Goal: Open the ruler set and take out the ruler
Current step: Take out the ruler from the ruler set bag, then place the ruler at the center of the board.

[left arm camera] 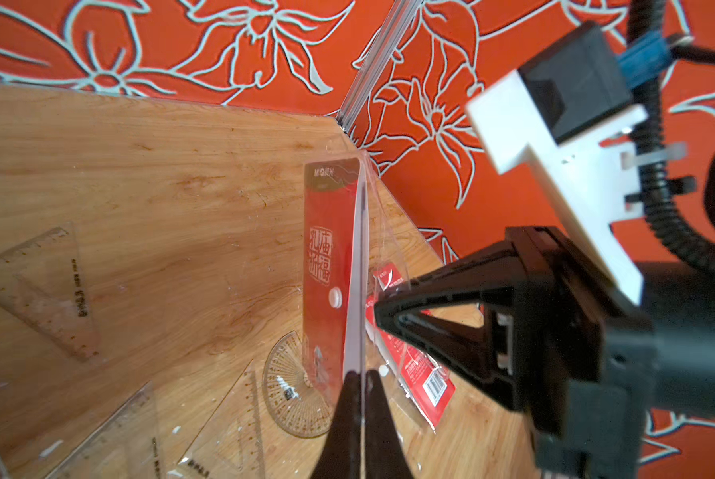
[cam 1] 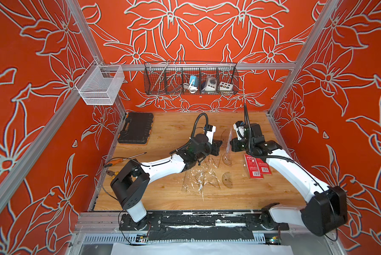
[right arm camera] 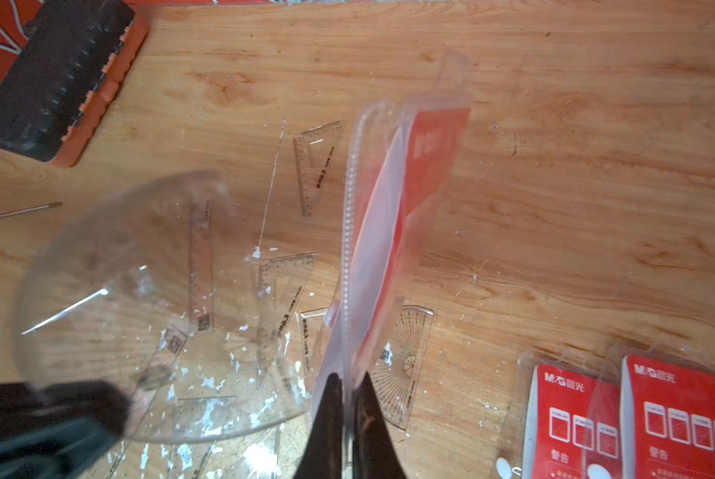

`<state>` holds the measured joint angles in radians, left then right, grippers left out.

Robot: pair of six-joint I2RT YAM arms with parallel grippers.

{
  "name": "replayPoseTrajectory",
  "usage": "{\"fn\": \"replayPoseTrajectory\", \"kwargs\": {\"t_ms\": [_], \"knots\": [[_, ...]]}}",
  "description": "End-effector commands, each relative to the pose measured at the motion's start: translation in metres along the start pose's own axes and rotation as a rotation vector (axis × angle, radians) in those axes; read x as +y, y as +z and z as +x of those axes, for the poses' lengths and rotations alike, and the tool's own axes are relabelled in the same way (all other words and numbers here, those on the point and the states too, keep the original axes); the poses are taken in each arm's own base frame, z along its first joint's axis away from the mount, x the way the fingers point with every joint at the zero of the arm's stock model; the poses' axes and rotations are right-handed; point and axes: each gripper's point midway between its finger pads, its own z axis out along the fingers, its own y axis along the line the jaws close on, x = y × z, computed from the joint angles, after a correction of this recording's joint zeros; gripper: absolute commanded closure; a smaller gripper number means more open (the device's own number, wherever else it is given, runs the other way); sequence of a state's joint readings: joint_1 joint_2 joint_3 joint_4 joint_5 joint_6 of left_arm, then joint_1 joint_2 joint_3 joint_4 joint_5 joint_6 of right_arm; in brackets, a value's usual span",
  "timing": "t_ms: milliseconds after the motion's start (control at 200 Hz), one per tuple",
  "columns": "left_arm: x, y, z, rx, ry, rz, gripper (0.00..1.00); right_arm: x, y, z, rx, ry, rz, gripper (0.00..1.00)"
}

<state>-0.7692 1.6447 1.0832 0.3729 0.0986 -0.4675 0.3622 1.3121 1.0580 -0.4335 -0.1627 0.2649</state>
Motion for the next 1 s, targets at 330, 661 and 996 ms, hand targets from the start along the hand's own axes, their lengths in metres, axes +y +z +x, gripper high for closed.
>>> {"fn": "replayPoseTrajectory", "kwargs": {"t_ms": [330,661,996], "knots": [[0.039,0.037,0.012,0.182,-0.009,0.098,1.00,-0.015,-0.020,-0.038,-0.075,-0.024,0.065,1.00],[0.079,0.134,0.041,0.299,-0.221,0.209,1.00,-0.014,-0.046,-0.034,-0.098,-0.038,0.064,1.00],[0.120,0.184,0.062,0.364,-0.389,0.225,1.00,-0.013,-0.055,-0.030,-0.111,-0.044,0.054,1.00]]}}
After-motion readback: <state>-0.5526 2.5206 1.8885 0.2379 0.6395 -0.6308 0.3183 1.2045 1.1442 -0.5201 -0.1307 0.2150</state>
